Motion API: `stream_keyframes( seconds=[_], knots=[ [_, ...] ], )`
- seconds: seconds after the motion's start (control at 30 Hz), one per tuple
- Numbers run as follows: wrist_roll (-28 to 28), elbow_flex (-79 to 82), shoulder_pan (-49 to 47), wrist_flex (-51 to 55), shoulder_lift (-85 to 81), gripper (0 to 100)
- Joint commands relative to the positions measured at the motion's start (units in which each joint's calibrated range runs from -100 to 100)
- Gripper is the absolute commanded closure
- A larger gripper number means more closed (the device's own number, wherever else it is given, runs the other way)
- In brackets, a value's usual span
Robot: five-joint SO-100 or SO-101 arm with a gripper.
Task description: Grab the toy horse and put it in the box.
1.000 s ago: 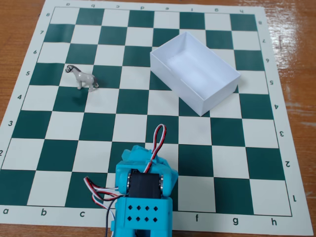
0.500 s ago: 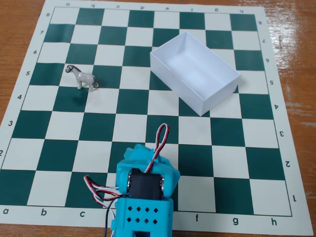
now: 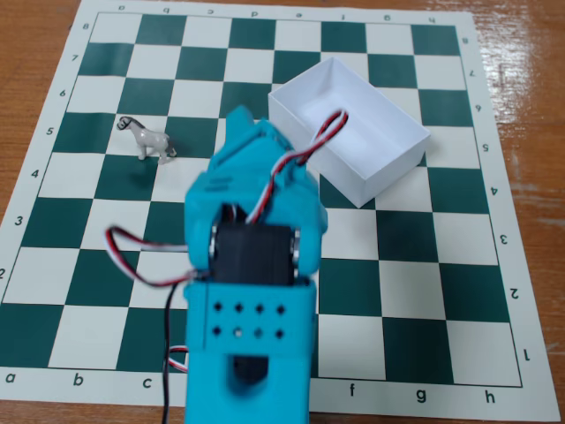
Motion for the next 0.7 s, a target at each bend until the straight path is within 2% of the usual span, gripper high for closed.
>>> stream_keyframes(
  seconds=[0.0, 0.1, 0.2, 0.4, 0.67],
  knots=[
    [-9.5, -22.5, -1.5, 2.5, 22.3, 71],
    [-18.7, -29.1, -3.2, 2.7, 32.5, 71],
    [-23.9, -29.2, -6.2, 0.3, 38.3, 71],
    [-34.5, -27.0, -13.3, -10.9, 48.1, 71],
    [-38.8, -33.2, -19.3, -16.1, 63.8, 71]
  ],
)
